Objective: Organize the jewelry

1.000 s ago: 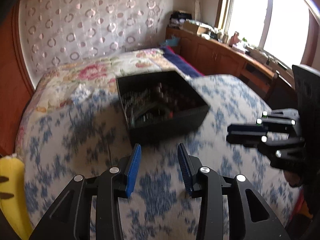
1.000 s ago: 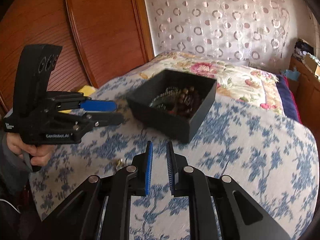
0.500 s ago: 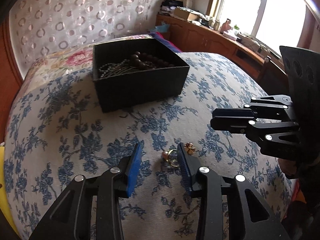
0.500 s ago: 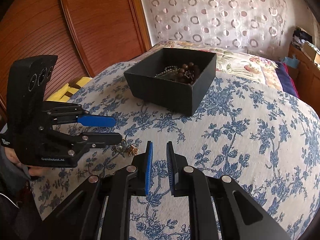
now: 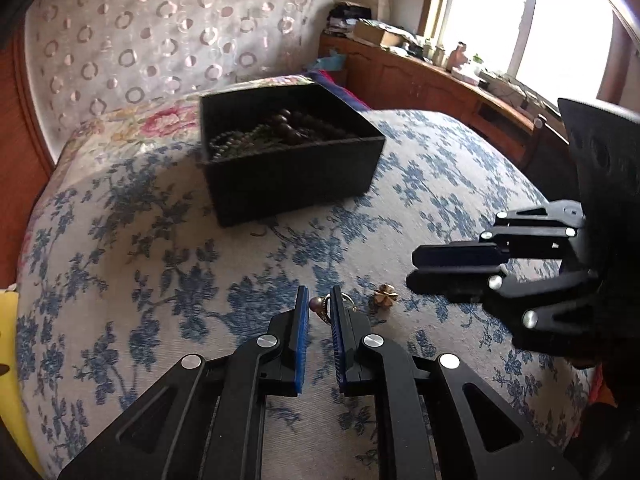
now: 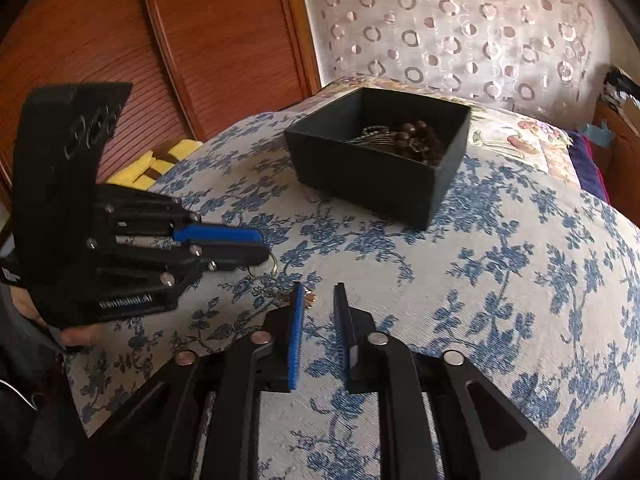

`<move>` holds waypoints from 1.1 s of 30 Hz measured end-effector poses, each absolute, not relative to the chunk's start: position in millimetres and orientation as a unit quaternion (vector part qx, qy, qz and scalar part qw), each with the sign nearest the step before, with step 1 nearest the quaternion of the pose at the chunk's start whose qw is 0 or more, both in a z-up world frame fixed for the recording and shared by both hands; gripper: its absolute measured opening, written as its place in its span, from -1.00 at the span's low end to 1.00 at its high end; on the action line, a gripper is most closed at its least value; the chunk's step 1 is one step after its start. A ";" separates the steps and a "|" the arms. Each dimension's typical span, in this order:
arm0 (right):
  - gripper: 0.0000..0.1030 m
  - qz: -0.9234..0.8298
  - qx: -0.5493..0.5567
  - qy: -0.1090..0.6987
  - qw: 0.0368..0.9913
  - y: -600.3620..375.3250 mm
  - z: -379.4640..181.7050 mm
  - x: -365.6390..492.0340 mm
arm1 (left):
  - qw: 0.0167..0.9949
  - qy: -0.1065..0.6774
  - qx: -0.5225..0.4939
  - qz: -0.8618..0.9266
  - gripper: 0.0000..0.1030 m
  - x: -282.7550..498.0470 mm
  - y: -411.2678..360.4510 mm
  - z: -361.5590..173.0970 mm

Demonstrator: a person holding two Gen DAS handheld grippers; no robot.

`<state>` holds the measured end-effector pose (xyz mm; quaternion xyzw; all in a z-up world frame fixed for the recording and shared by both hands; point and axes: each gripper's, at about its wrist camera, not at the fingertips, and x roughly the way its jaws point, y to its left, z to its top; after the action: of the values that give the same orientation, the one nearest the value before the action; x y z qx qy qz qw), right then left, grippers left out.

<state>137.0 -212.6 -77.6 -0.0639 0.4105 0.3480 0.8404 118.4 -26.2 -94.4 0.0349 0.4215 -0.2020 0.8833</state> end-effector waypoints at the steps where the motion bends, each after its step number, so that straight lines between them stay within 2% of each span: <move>1: -0.44 0.348 -0.068 0.410 0.840 -209.4 -77.9 137.1 | 0.885 0.420 0.033 -0.199 -0.81 118.6 -23.7 -93.0; 12: -0.45 0.344 -0.129 0.413 0.833 -186.8 -87.9 135.6 | 0.894 0.411 0.013 -0.176 -0.81 124.2 -4.0 -86.6; 15: -0.67 0.336 -0.154 0.405 0.836 -180.3 -88.8 132.6 | 0.896 0.411 0.013 -0.170 -0.81 126.7 -3.1 -86.7; 20: -0.68 0.344 -0.157 0.403 0.833 -181.2 -86.6 133.6 | 0.901 0.402 0.007 -0.164 -0.81 135.6 1.0 -79.3; 33: -0.67 0.322 -0.129 0.330 0.878 -204.2 -16.8 188.2 | 0.921 0.355 0.011 -0.159 -0.81 160.0 -8.6 -39.4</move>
<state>188.2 -204.2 -16.8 -0.1287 0.3298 0.3224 0.8779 160.0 -8.6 -39.4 0.0108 0.3553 -0.1585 0.9211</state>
